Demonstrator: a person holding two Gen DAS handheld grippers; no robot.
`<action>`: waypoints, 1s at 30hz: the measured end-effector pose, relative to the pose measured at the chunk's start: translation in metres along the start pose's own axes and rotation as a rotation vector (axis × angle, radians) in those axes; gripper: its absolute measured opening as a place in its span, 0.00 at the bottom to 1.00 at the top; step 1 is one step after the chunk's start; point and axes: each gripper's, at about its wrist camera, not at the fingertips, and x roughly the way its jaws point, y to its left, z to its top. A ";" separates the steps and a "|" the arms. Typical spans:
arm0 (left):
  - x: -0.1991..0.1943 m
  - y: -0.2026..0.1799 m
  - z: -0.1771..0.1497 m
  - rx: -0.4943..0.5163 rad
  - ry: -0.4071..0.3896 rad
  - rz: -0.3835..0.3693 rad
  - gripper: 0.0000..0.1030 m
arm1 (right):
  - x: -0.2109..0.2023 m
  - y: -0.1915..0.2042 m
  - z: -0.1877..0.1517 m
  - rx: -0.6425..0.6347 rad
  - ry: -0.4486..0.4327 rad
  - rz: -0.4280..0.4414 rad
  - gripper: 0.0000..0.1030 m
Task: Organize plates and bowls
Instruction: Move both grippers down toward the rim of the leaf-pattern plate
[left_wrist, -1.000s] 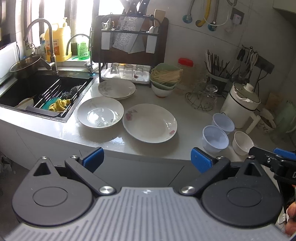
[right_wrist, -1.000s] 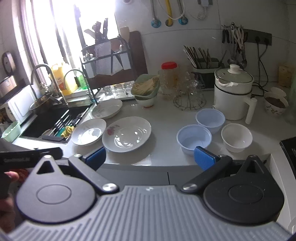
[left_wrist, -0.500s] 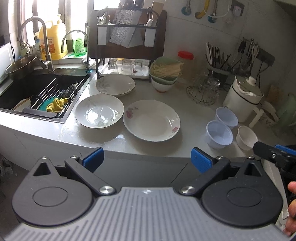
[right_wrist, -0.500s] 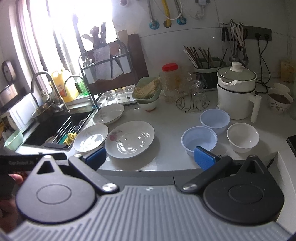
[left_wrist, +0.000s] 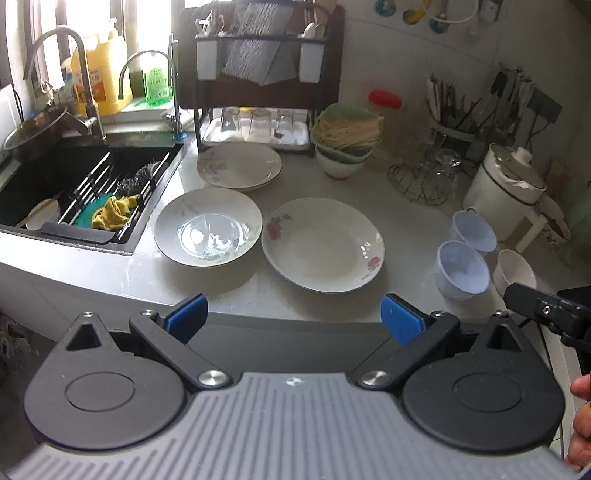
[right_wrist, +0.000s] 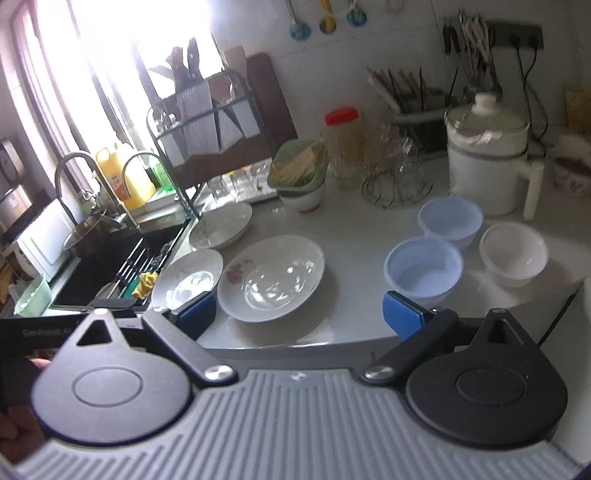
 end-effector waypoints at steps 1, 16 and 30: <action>0.006 0.004 0.002 0.006 0.011 0.005 0.99 | 0.006 0.001 0.000 0.010 0.009 0.006 0.95; 0.076 0.084 0.051 0.045 0.034 0.002 0.98 | 0.095 0.078 0.012 0.009 0.055 0.081 0.81; 0.173 0.165 0.094 0.086 0.122 -0.066 0.97 | 0.189 0.128 0.008 0.125 0.169 0.040 0.67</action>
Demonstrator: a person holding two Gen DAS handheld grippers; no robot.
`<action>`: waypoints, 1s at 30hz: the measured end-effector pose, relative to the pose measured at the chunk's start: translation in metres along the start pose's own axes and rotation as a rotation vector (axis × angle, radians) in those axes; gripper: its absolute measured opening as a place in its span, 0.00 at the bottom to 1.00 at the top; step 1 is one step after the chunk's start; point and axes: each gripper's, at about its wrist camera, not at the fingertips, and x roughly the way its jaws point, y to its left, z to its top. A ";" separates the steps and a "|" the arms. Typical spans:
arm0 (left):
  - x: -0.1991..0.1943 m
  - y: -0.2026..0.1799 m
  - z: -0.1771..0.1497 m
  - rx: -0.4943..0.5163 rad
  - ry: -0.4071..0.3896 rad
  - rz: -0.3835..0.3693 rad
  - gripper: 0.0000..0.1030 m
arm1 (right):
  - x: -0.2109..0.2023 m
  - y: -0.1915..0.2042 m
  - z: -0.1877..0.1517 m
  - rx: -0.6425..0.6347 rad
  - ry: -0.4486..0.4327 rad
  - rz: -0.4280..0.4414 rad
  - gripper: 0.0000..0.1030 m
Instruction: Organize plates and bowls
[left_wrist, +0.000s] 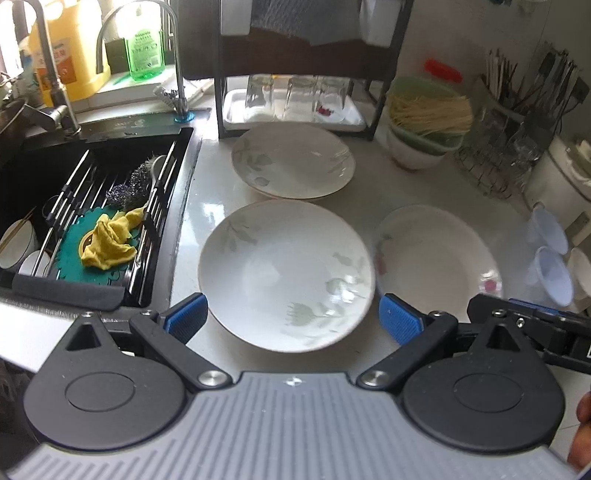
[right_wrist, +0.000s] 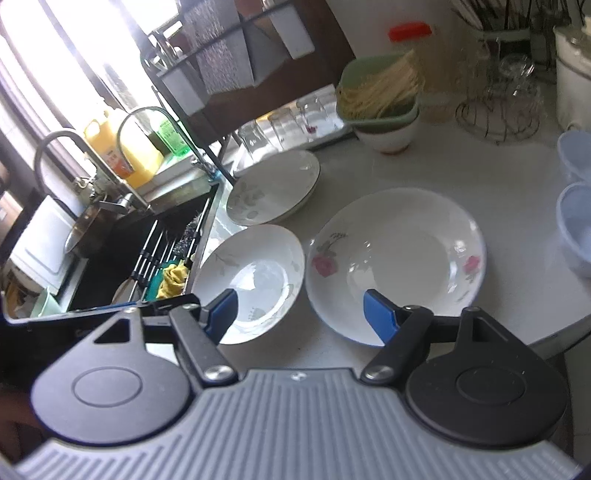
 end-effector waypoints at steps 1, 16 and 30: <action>0.007 0.006 0.002 0.002 0.004 0.000 0.97 | 0.007 0.002 -0.001 0.014 0.014 0.006 0.65; 0.109 0.067 0.041 0.056 0.120 -0.061 0.88 | 0.101 0.021 -0.009 0.222 0.177 -0.093 0.39; 0.163 0.081 0.067 0.100 0.206 -0.156 0.56 | 0.134 0.026 -0.008 0.294 0.207 -0.218 0.13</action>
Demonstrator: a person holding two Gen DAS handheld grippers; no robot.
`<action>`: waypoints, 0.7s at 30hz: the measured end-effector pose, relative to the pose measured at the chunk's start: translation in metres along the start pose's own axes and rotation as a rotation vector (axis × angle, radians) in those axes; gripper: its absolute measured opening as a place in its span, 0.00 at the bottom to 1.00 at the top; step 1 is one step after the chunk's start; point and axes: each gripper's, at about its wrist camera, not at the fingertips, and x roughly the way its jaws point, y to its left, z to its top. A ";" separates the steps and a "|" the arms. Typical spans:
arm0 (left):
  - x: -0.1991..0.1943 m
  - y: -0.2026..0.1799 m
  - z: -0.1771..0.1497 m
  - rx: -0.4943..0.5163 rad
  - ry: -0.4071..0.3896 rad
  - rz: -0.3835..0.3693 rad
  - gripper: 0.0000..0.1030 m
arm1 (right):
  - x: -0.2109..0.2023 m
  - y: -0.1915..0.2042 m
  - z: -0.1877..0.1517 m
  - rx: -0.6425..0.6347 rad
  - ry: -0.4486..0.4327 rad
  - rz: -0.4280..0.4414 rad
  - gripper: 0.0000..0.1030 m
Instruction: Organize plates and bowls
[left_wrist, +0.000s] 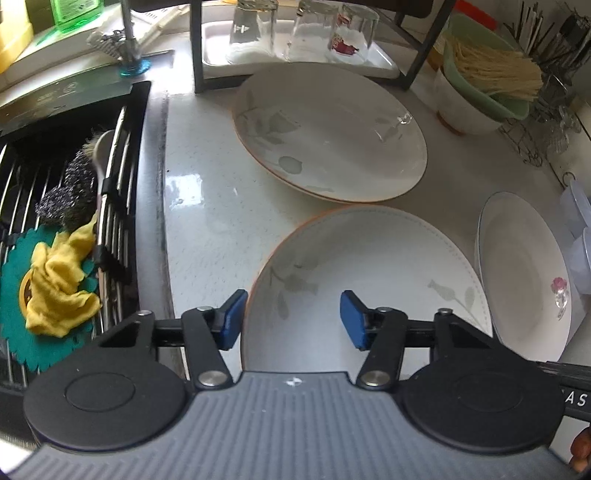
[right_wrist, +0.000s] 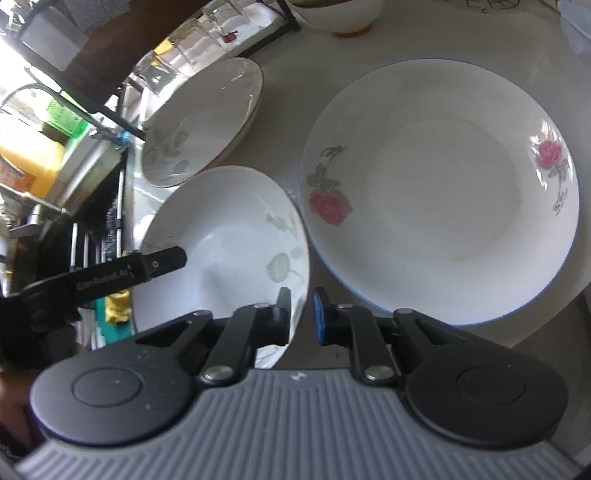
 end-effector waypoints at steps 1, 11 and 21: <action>0.002 0.001 0.001 0.001 0.004 -0.003 0.55 | 0.000 0.000 0.001 -0.001 -0.002 -0.002 0.12; 0.009 0.013 0.003 0.002 0.024 -0.073 0.51 | 0.010 0.005 0.001 -0.015 -0.019 -0.023 0.13; -0.010 0.029 -0.009 -0.124 0.055 -0.159 0.51 | -0.005 0.003 -0.001 0.016 0.027 0.024 0.13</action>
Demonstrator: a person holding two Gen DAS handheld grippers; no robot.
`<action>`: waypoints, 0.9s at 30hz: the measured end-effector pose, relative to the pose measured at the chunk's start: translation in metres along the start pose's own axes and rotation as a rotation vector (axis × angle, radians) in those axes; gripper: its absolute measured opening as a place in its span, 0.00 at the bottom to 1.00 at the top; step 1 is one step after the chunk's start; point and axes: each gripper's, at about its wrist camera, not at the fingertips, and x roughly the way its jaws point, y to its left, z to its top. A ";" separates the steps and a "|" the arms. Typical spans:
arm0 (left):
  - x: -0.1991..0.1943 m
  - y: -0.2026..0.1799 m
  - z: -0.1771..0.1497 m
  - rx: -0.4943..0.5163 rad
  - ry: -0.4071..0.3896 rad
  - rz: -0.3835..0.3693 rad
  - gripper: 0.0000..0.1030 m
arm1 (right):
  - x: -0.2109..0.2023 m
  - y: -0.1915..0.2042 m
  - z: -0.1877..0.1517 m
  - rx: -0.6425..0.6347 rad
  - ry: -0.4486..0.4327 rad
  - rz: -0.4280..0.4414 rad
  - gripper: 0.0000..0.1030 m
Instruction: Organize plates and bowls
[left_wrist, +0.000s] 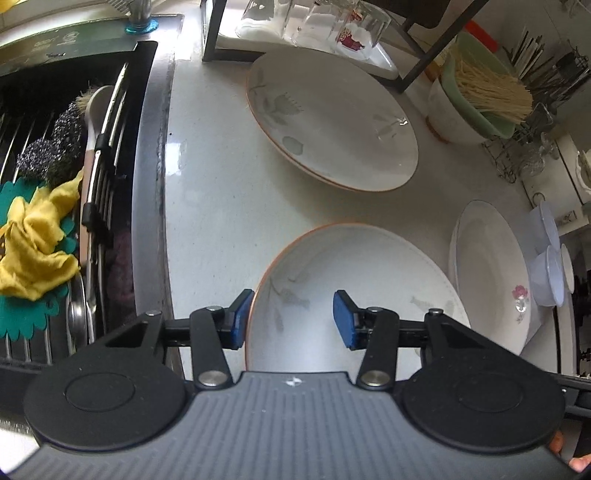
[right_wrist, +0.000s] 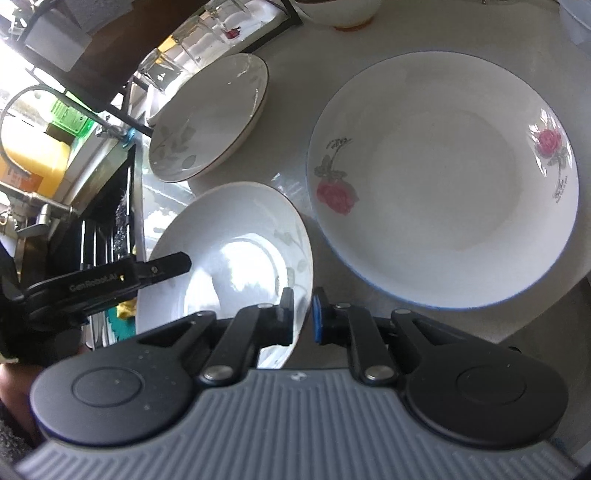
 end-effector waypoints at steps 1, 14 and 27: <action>-0.003 0.000 -0.001 -0.003 0.000 -0.004 0.51 | -0.001 0.001 0.000 -0.006 0.000 -0.003 0.13; -0.041 -0.008 -0.011 -0.021 -0.036 -0.081 0.51 | -0.038 0.005 0.004 -0.043 -0.052 0.042 0.13; -0.065 -0.063 0.010 0.007 -0.086 -0.140 0.51 | -0.070 -0.019 0.035 -0.064 -0.139 0.086 0.13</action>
